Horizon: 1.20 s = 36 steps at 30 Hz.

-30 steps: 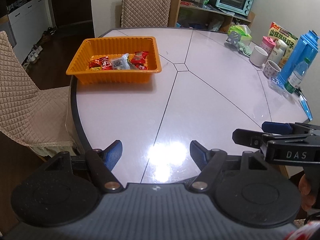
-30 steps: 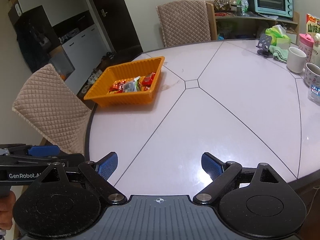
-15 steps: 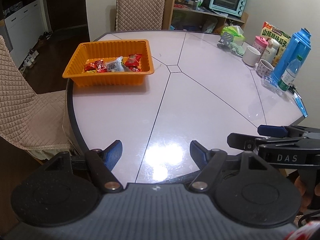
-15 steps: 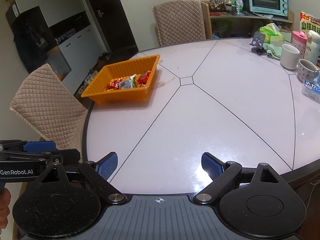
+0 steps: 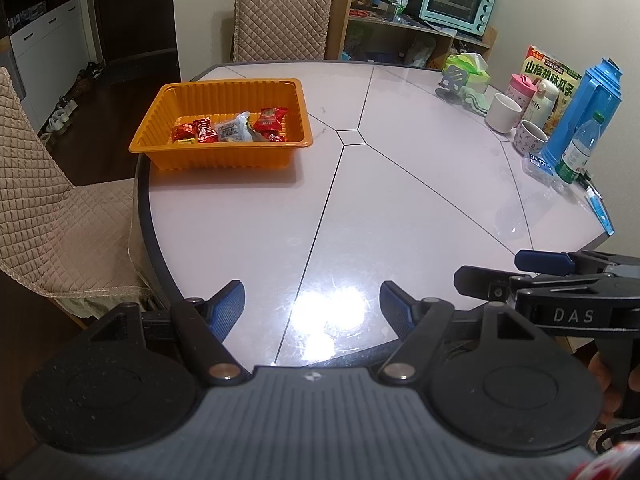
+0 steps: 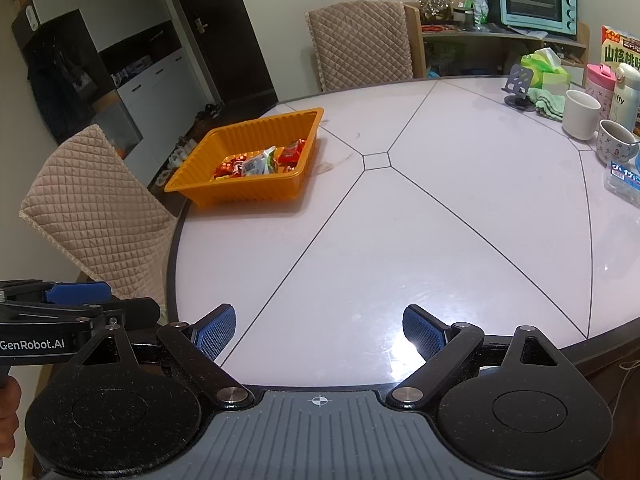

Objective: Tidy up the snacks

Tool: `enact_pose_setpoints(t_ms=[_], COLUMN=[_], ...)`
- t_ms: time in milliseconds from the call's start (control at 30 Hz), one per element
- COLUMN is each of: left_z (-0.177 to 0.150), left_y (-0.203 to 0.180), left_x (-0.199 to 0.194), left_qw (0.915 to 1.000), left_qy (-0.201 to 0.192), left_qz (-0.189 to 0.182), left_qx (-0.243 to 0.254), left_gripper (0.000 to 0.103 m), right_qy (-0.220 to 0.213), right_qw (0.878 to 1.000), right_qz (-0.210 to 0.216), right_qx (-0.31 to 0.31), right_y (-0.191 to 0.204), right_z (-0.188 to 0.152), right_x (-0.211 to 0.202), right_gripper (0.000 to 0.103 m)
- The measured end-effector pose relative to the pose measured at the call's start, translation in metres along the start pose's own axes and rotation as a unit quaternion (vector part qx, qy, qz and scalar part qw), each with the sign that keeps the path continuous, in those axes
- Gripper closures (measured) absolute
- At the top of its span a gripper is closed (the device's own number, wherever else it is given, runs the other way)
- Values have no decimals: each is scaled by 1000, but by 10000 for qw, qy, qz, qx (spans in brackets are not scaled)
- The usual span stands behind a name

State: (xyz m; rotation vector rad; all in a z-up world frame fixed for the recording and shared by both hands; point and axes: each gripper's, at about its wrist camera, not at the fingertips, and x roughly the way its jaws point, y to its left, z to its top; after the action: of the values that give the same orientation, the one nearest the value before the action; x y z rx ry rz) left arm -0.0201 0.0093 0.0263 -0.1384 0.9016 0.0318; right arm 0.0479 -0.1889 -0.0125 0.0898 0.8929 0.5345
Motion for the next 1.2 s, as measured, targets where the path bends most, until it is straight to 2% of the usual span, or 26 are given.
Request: enact_pose_setpoints(t_ms=[1200], left_z=[3], left_y=[2], left_x=[4], left_qw=[10000], left_qy=[29], left_qz=[-30], left_qx=[-7], left_gripper=[30], right_qy=[52], right_qw=[10000], right_qz=[-30], right_qx=[31], right_y=[1], right_z=[1], right_x=[10], right_gripper=[13])
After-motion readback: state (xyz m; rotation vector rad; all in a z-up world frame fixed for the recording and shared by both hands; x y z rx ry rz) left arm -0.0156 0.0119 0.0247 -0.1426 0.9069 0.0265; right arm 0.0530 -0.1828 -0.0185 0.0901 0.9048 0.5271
